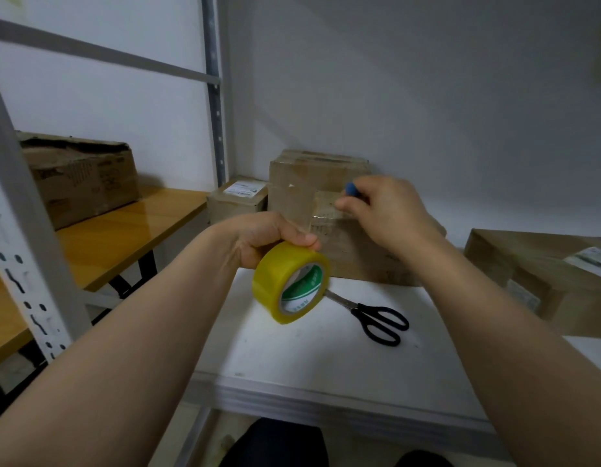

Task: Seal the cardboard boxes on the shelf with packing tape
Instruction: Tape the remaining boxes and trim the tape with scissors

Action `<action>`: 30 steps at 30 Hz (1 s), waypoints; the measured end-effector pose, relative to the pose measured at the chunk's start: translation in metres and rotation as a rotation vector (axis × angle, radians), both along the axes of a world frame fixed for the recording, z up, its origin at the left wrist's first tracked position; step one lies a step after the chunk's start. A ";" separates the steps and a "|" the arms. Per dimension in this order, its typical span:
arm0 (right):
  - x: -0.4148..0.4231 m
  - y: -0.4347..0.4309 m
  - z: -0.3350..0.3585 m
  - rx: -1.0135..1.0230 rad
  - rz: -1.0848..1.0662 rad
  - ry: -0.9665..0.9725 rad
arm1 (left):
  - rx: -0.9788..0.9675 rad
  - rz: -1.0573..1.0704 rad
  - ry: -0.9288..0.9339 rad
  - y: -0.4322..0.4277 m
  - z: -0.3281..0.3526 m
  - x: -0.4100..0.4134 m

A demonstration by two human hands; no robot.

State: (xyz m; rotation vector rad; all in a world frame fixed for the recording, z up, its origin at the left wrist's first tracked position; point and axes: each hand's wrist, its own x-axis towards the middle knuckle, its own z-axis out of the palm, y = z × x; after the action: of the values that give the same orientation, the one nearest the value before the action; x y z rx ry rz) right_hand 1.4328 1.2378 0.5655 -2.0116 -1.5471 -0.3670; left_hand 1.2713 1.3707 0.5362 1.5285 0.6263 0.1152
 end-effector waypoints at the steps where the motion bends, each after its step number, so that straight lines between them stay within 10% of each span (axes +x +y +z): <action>1: 0.000 0.010 -0.004 -0.010 0.030 0.030 | 0.000 -0.020 -0.013 0.000 0.000 -0.002; 9: 0.009 0.052 -0.074 0.234 -0.012 -0.099 | -0.023 -0.041 -0.132 0.003 -0.010 -0.018; 18: -0.002 0.032 -0.043 0.252 0.100 0.368 | -0.107 0.213 -0.382 -0.010 -0.016 -0.016; 30: -0.023 0.025 -0.033 0.001 0.081 0.837 | 0.676 0.361 -0.186 -0.072 -0.030 -0.004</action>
State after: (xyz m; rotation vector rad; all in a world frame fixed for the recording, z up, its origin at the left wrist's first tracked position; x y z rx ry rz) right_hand 1.4095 1.2624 0.5322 -1.7398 -1.0685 0.4621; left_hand 1.2669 1.2988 0.5066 2.0001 0.7495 0.8028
